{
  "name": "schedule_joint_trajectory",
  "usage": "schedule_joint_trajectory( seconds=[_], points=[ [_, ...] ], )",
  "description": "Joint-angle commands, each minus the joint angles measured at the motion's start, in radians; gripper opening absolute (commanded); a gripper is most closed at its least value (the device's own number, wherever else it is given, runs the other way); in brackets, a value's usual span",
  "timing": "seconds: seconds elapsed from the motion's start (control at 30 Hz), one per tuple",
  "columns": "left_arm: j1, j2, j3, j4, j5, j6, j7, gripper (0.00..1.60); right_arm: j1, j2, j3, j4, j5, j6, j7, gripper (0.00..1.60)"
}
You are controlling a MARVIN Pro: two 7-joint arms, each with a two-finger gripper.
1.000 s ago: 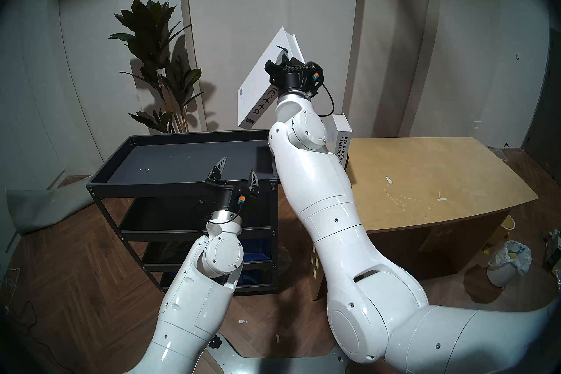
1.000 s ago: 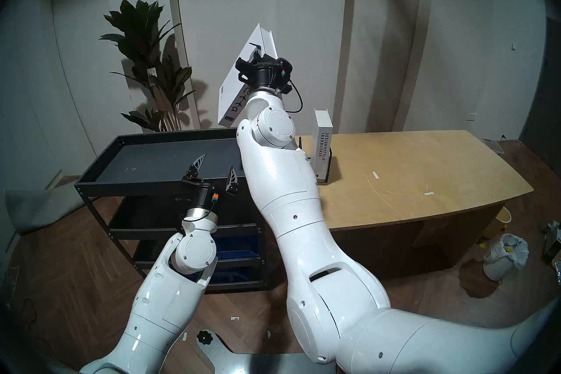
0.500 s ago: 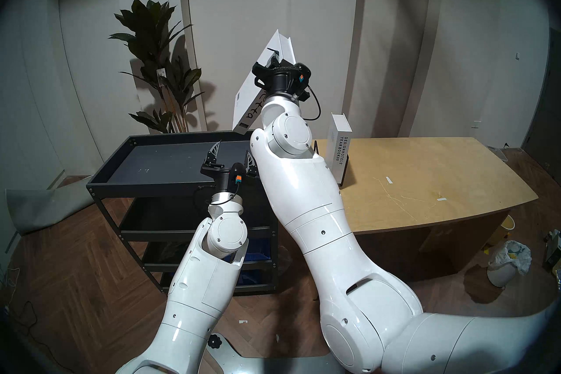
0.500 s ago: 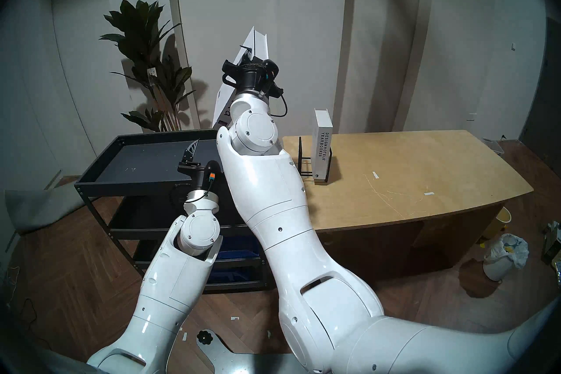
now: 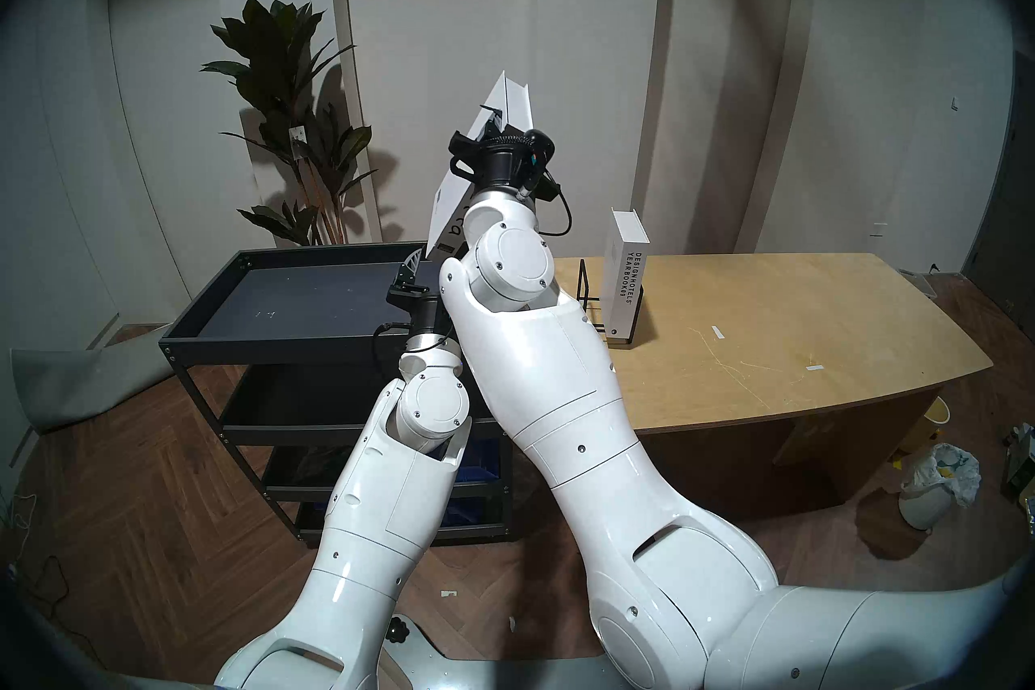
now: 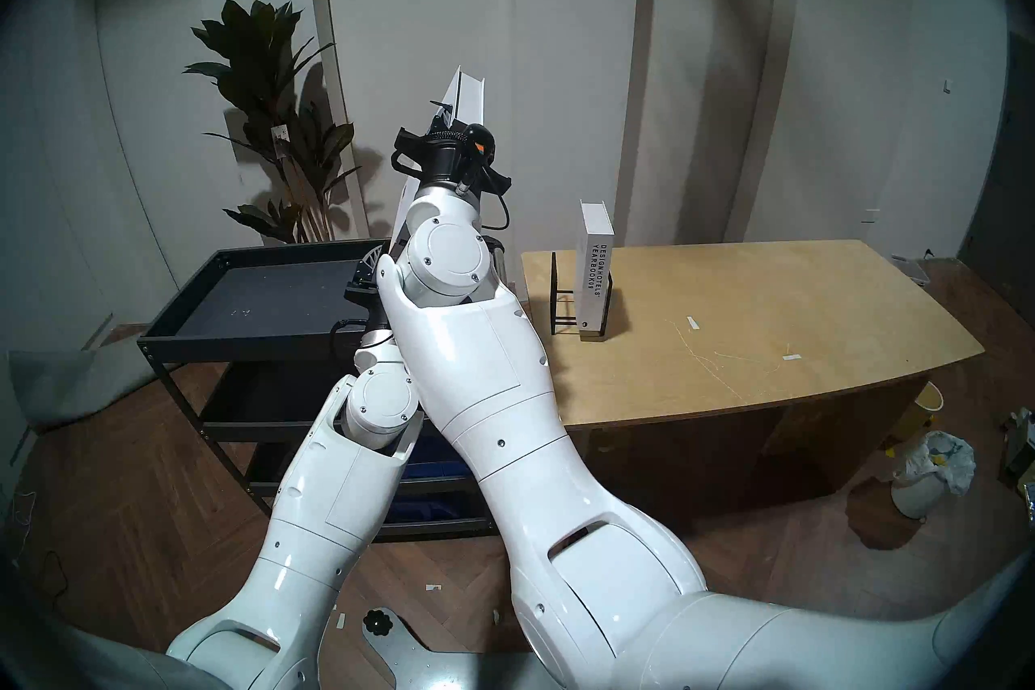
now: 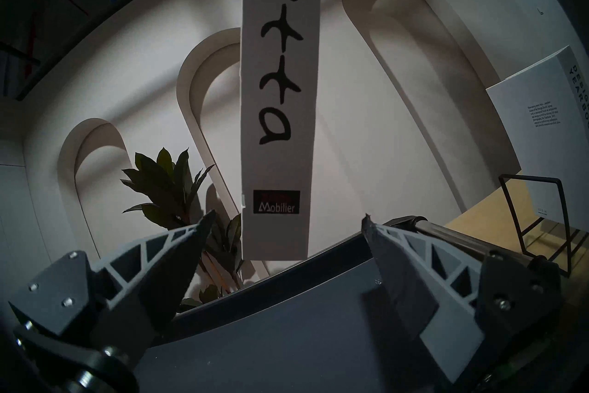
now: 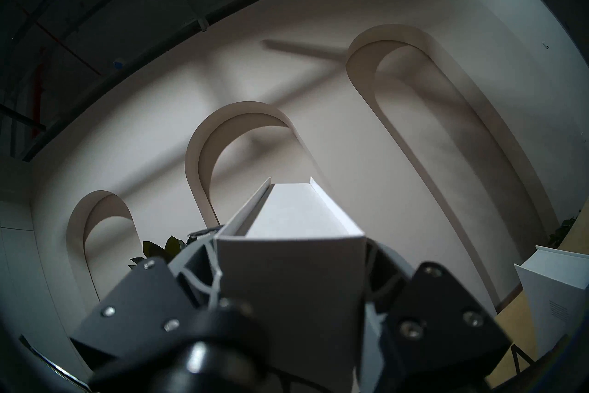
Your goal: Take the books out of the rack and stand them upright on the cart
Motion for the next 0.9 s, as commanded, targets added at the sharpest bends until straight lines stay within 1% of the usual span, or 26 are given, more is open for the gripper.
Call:
schedule_joint_trajectory(
  seconds=[0.0,0.07,0.17,0.23,0.33,0.43,0.47,0.5,0.6,0.63,0.77,0.8,0.87],
  points=[
    [-0.097,-0.020,-0.011,0.025,-0.011,-0.003,0.003,1.60,0.016,-0.017,-0.013,-0.029,0.003,0.052,-0.014,0.00],
    [-0.106,-0.023,-0.013,0.037,-0.014,-0.005,0.003,1.60,0.019,-0.016,-0.016,-0.027,-0.007,0.070,-0.024,0.00],
    [-0.116,-0.028,-0.021,0.049,-0.038,0.008,-0.018,1.60,0.025,-0.014,-0.015,-0.030,0.008,0.120,-0.024,0.00],
    [-0.121,-0.033,-0.027,0.057,-0.055,0.010,-0.028,1.60,0.027,-0.011,-0.020,-0.027,0.001,0.123,-0.027,0.00],
    [-0.119,-0.043,-0.040,0.050,-0.092,0.023,-0.059,1.60,0.033,-0.006,-0.026,-0.026,-0.001,0.150,-0.026,0.00],
    [-0.115,-0.046,-0.040,0.043,-0.100,0.038,-0.068,1.60,0.046,-0.008,-0.029,-0.015,0.002,0.181,-0.024,0.00],
    [-0.114,-0.046,-0.040,0.042,-0.101,0.041,-0.070,1.60,0.051,-0.007,-0.033,-0.009,-0.005,0.179,-0.026,0.00],
    [-0.110,-0.056,-0.048,0.033,-0.122,0.061,-0.085,1.60,0.054,-0.008,-0.034,-0.005,-0.003,0.181,-0.023,0.00],
    [-0.101,-0.069,-0.065,0.017,-0.156,0.091,-0.103,1.60,0.066,-0.009,-0.038,0.011,-0.011,0.190,-0.025,0.00],
    [-0.114,-0.076,-0.066,0.028,-0.163,0.107,-0.109,1.60,0.070,-0.010,-0.038,0.019,-0.011,0.191,-0.025,0.00],
    [-0.172,-0.104,-0.077,0.096,-0.197,0.134,-0.117,1.60,0.088,-0.008,-0.037,0.029,-0.007,0.231,-0.024,0.00],
    [-0.184,-0.108,-0.080,0.107,-0.202,0.139,-0.116,1.60,0.092,-0.009,-0.038,0.034,-0.009,0.237,-0.025,0.00],
    [-0.204,-0.098,-0.078,0.132,-0.187,0.130,-0.105,1.60,0.099,-0.010,-0.043,0.046,-0.018,0.237,-0.030,0.00]
  ],
)
